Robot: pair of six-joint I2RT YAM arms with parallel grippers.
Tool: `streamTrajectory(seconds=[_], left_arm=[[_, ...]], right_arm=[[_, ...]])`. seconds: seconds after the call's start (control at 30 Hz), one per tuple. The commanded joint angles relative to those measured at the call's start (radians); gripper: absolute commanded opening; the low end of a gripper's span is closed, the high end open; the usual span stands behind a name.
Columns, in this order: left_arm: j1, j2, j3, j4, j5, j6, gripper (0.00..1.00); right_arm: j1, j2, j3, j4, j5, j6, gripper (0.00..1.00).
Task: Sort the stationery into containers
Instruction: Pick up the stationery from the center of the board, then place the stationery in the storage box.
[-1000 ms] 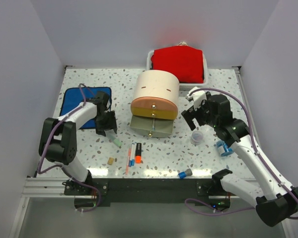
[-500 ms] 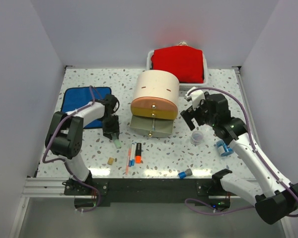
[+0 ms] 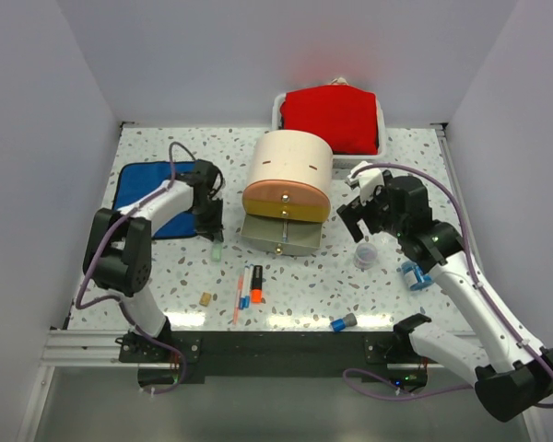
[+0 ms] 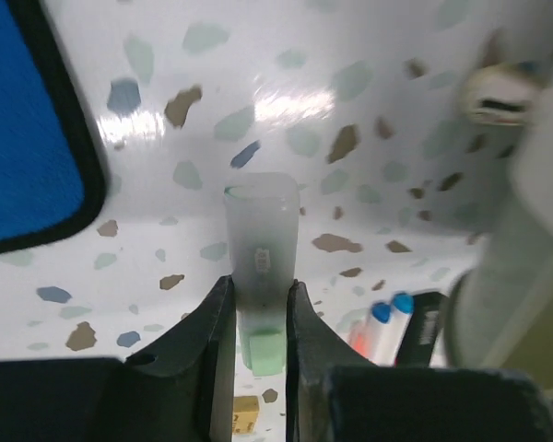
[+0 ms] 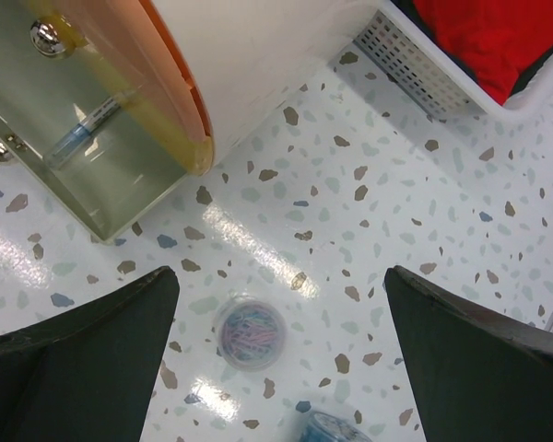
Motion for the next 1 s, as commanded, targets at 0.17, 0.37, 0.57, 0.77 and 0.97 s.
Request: streamTrajectory(seconds=[0.17, 0.37, 0.57, 0.77, 0.97], left_arm=[[-0.009, -0.246, 0.242, -0.059, 0.097, 0.262, 0.00], [-0.091, -0.321, 0.267, 0.043, 0.208, 0.612, 0.00], [-0.218, -0.482, 0.132, 0.217, 0.252, 0.993, 0.00], [-0.321, -0.485, 0.155, 0.128, 0.292, 1.288, 0.00], [-0.411, -0.384, 0.176, -0.001, 0.256, 1.485, 0.02]], right_arm=[[-0.012, -0.063, -0.006, 0.019, 0.014, -0.008, 0.99], [-0.027, -0.093, -0.023, 0.014, 0.029, -0.030, 0.99], [-0.036, -0.118, -0.036, -0.004, 0.028, -0.036, 0.99], [-0.042, -0.130, -0.047, -0.012, 0.025, -0.037, 0.99], [-0.041, -0.138, -0.069, 0.003, 0.022, -0.033, 0.99]])
